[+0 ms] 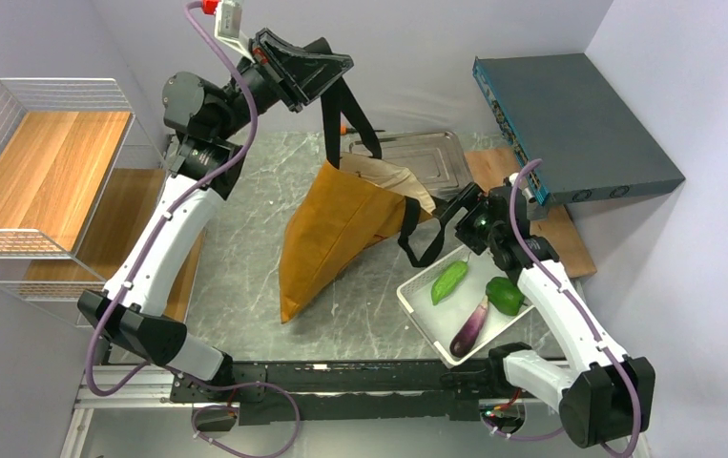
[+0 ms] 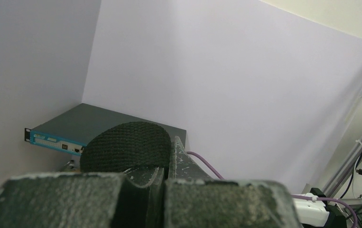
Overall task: Place the food into the grocery bag and tie it
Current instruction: Tie the grocery bag at the center of the board.
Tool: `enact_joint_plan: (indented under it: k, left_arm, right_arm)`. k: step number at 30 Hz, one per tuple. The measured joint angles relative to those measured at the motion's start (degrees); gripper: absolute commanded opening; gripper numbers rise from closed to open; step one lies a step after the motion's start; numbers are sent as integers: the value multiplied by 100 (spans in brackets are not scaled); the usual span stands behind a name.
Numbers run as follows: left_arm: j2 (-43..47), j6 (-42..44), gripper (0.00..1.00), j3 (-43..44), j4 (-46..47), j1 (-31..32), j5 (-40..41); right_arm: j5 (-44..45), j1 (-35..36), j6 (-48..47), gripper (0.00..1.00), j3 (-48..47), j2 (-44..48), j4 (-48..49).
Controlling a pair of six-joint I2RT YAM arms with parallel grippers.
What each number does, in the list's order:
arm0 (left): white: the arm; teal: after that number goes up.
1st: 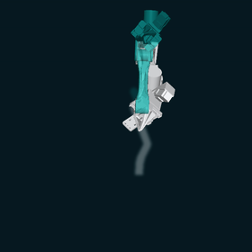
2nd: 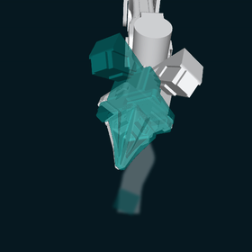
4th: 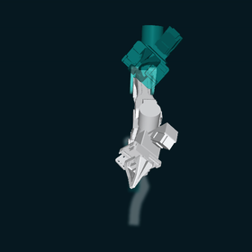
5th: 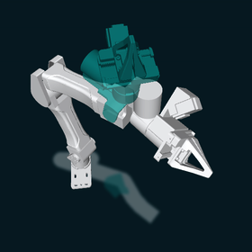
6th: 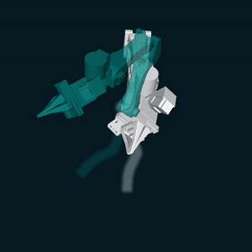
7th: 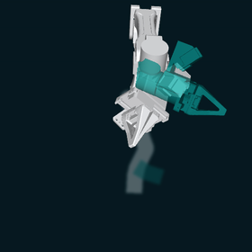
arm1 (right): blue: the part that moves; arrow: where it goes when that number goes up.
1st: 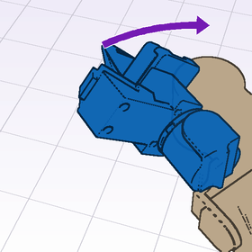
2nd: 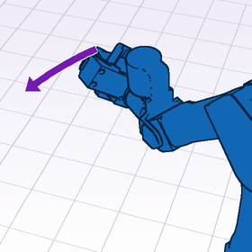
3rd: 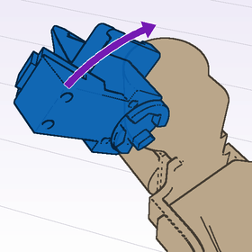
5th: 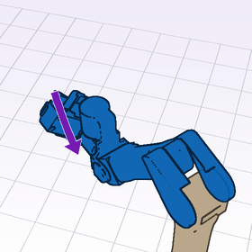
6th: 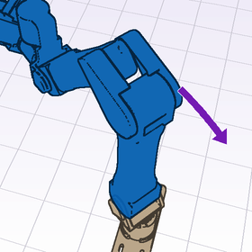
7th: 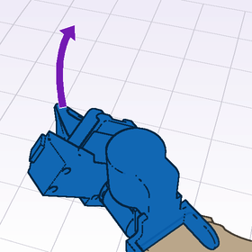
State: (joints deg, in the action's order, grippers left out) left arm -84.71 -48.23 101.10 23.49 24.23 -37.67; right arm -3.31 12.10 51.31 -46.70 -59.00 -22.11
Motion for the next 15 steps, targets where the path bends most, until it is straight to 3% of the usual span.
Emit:
enact_joint_plan:
  k: [7, 15]
  left_arm:
    - [-31, 212, 0, 116, -345, -72, 9]
    - [-20, 389, 0, 111, -542, -131, 214]
  right_arm:
    - [-192, -4, -35, 99, 236, -46, 925]
    - [-686, 0, -234, 97, -396, -232, 1755]
